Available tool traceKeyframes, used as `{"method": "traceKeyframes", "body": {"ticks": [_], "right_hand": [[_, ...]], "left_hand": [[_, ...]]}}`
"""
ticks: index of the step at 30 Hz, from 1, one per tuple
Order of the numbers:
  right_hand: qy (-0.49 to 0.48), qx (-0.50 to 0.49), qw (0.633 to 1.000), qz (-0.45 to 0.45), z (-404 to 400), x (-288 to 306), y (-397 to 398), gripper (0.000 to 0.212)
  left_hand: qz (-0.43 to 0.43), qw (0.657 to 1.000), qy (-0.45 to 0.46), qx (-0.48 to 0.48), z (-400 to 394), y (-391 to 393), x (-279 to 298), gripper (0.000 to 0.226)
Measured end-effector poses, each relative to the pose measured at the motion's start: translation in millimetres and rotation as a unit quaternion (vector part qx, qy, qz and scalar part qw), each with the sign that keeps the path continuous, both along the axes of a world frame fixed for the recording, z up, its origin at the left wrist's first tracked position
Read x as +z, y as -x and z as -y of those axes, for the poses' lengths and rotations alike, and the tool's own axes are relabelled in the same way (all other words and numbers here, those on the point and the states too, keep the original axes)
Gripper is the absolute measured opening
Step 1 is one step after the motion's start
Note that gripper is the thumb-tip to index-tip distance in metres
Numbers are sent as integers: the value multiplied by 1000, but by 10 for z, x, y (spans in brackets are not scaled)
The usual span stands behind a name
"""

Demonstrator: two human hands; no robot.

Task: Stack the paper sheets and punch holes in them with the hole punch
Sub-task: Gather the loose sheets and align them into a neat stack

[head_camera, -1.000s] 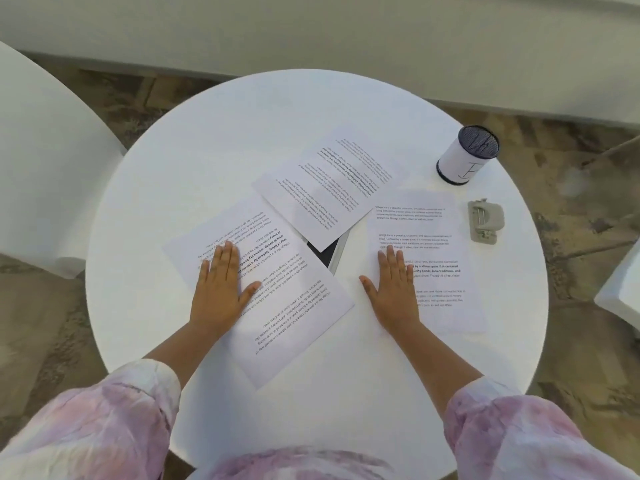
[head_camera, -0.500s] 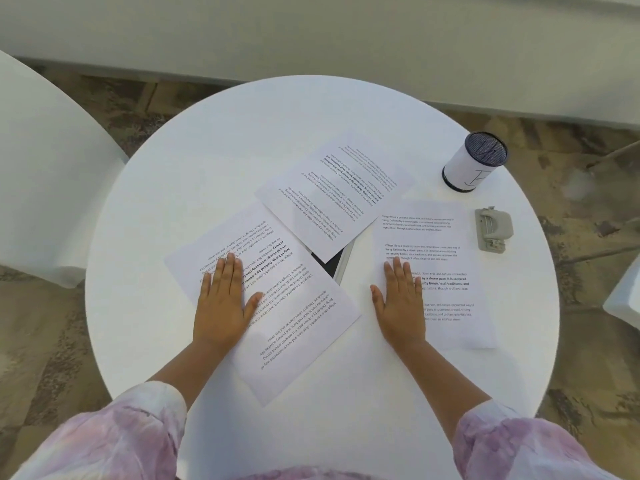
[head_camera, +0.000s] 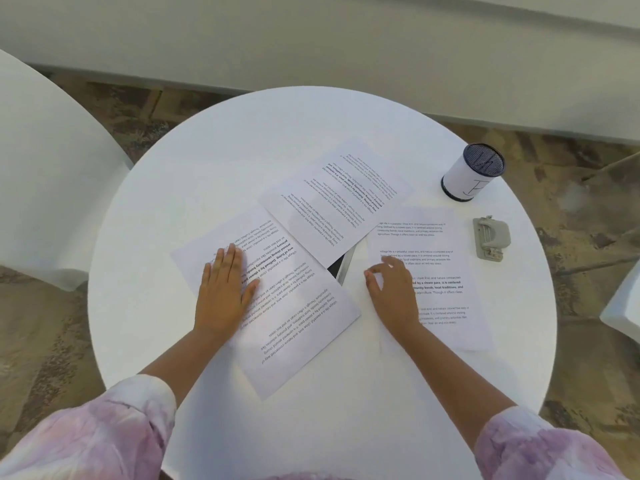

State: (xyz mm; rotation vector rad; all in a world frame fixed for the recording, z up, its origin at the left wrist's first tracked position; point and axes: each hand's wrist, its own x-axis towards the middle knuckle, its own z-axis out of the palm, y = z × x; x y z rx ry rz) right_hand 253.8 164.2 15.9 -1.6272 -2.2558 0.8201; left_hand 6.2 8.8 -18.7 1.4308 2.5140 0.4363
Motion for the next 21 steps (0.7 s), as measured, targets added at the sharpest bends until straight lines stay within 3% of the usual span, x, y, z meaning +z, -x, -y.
{"method": "traceKeyframes", "body": {"ticks": [6, 12, 16, 21], "right_hand": [[204, -117, 969, -83, -89, 11, 392, 50], [247, -148, 955, -74, -158, 18, 599, 44], [297, -181, 934, -85, -223, 19, 713, 43], [323, -228, 913, -96, -241, 36, 823, 41]], "left_hand": [[42, 995, -29, 80, 129, -74, 56, 71], [14, 988, -51, 147, 219, -71, 92, 66], [37, 973, -5, 230, 178, -155, 143, 86], [27, 974, 30, 223, 128, -202, 128, 86]]}}
